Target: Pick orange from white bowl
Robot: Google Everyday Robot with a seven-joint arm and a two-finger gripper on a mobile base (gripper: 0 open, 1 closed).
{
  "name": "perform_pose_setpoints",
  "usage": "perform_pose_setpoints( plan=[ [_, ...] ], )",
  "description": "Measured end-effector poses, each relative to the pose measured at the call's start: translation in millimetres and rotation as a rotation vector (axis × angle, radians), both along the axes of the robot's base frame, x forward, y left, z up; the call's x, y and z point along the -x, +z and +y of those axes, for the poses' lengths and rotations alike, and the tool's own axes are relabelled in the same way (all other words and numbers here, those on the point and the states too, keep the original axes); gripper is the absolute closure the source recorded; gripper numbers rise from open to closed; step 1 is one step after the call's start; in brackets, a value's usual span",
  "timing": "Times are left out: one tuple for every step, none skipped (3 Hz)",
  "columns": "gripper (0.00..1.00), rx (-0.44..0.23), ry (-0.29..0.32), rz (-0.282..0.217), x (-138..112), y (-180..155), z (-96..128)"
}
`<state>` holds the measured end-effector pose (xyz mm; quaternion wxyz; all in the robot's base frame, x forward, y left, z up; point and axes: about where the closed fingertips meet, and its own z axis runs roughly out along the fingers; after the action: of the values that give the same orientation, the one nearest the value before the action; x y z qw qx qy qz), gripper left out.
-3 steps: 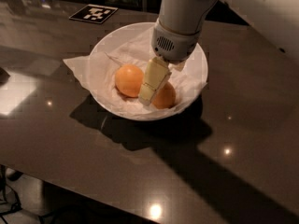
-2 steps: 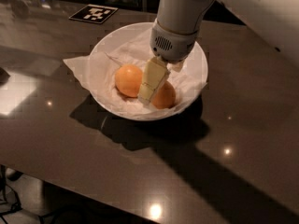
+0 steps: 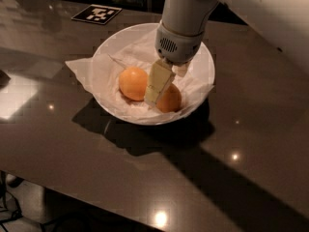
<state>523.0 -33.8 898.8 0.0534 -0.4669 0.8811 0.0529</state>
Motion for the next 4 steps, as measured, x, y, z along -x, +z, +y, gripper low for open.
perform_pose_setpoints(
  plan=[
    [0.24,0.001,-0.004,0.012,-3,-5,0],
    [0.27,0.004,-0.014,0.032,-5,-14,-2],
    [0.36,0.004,-0.025,0.053,-5,-24,-5],
    [0.33,0.002,-0.034,0.074,-3,-33,-9]
  ],
)
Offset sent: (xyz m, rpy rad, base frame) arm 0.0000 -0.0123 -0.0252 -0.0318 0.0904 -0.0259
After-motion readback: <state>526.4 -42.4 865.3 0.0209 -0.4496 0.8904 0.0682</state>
